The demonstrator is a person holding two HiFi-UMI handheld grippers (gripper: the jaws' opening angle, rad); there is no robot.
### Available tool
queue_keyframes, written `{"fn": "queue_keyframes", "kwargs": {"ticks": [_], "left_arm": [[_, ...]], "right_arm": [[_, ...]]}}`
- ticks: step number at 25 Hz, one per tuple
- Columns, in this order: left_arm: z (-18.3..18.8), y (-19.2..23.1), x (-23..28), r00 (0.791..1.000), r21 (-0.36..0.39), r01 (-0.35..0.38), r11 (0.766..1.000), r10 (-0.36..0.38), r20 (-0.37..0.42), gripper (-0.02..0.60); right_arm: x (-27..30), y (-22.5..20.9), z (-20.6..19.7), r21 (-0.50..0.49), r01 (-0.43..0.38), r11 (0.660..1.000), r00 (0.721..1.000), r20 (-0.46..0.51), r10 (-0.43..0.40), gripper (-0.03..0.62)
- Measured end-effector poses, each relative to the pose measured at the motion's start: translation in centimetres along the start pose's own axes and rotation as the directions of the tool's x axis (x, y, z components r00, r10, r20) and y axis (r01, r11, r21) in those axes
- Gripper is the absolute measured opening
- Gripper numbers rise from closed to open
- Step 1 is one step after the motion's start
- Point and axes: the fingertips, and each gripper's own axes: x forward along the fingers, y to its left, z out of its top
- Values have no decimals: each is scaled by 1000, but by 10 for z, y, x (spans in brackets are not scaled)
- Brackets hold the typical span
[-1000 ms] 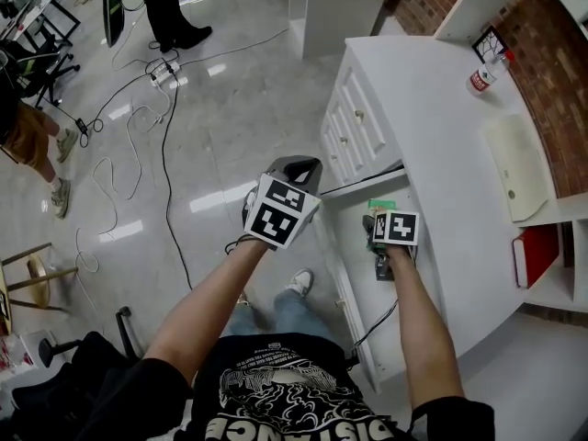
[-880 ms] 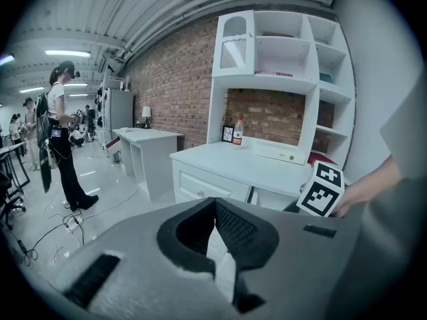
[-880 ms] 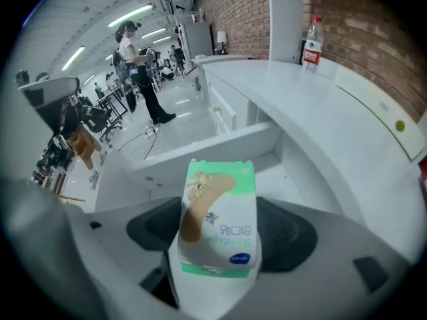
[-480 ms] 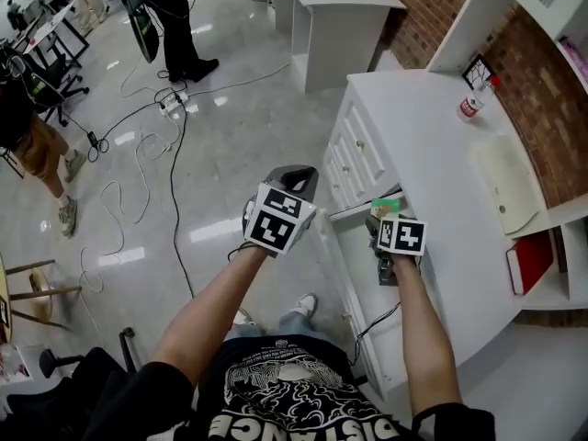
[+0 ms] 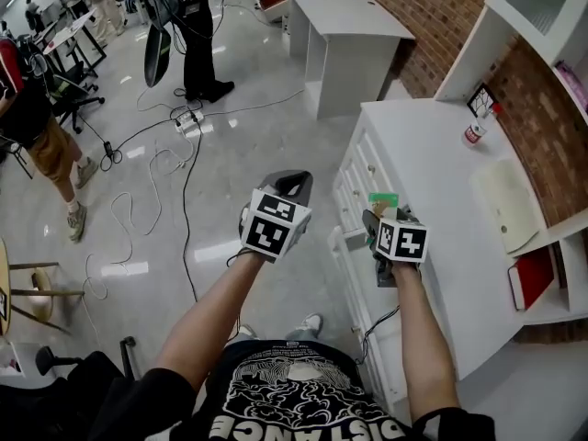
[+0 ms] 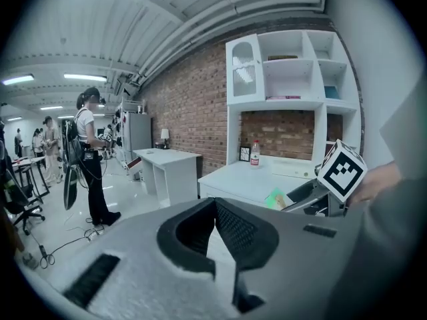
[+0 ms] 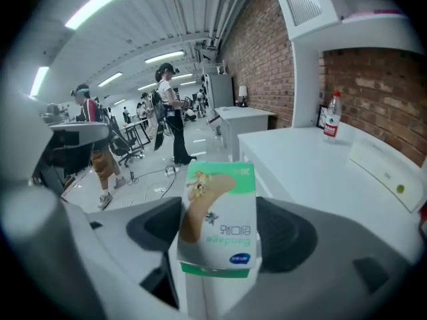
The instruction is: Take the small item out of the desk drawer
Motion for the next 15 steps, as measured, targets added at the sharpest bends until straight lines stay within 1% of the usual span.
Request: {"fn": "queue_keyframes", "kwargs": {"ticks": [5, 11, 15], "left_arm": [[3, 25, -29, 998, -7, -66, 998, 66, 11, 8], [3, 63, -67, 988, -9, -155, 988, 155, 11, 8], [2, 86, -95, 977, -18, -214, 977, 214, 21, 8]], "right_arm": [[-8, 42, 43, -36, -68, 997, 992, 108, 72, 347], [-14, 105, 86, -110, -156, 982, 965, 196, 175, 348], [-20, 145, 108, -168, -200, 965, 943, 234, 236, 347]]}}
